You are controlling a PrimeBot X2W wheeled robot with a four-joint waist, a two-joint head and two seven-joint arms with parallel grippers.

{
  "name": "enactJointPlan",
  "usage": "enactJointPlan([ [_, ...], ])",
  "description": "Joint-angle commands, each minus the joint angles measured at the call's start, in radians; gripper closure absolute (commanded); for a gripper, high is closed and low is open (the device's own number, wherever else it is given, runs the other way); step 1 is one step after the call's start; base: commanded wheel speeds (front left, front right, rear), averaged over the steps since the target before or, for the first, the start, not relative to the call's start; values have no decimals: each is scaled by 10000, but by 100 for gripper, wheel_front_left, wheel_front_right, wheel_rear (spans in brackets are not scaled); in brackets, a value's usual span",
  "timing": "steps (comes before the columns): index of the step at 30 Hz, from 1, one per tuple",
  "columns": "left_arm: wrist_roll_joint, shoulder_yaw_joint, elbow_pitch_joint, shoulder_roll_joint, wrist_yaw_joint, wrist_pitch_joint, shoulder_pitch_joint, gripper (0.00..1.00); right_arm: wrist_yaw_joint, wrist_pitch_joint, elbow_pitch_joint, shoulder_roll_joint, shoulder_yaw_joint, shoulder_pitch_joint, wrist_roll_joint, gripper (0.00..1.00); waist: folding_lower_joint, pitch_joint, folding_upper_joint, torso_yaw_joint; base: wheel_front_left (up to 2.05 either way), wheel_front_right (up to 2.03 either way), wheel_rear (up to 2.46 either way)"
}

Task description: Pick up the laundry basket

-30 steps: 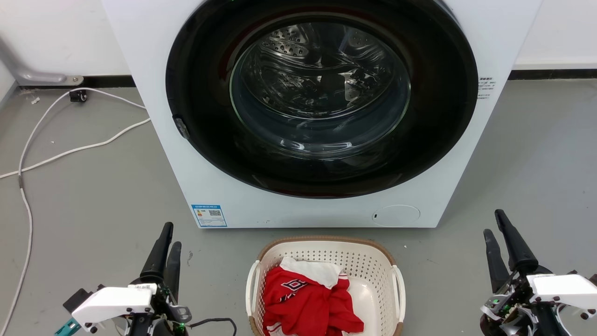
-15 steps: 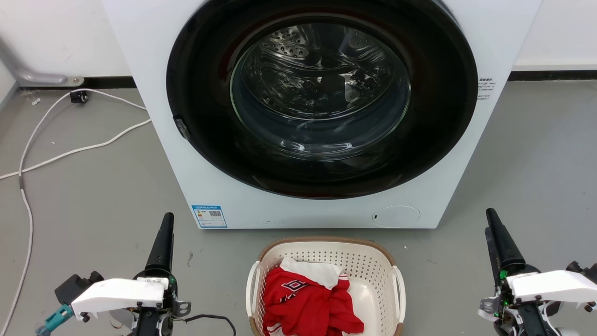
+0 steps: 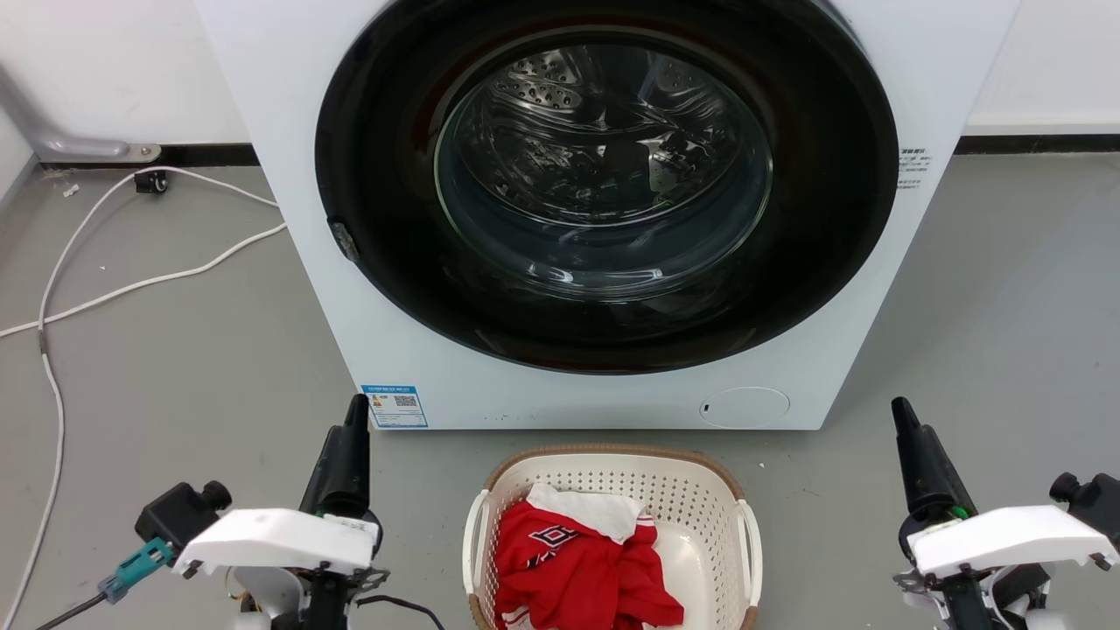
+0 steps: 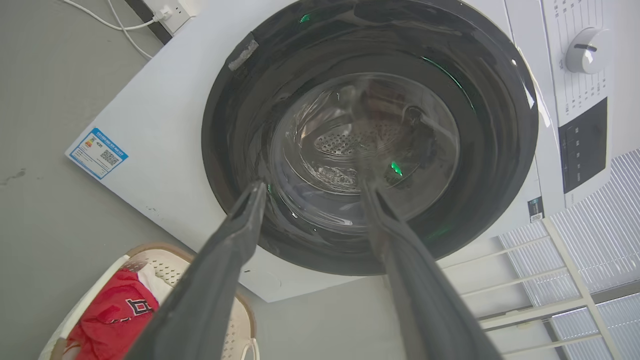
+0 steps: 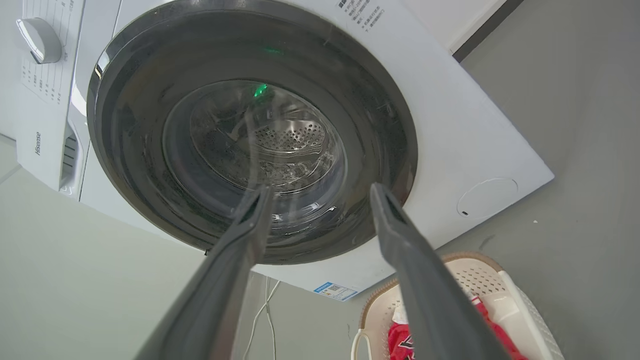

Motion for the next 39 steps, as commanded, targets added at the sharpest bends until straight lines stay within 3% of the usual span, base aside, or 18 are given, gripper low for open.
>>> enactJointPlan([
  [1,489,-127,-132,29,84,-115,-257,0,1,-118,-133,-7,25,-35,-614,0,0,-3,0,4,0,0,0],
  [13,2679,-612,31,32,549,-558,-367,0,1,-560,65,49,-11,32,-3249,0,-1,-3,0,33,0,0,0],
  [39,6108,-1348,538,37,1026,-1291,-590,0,1,-1289,726,52,91,-9,-6625,0,-1,-41,0,60,0,0,0],
])
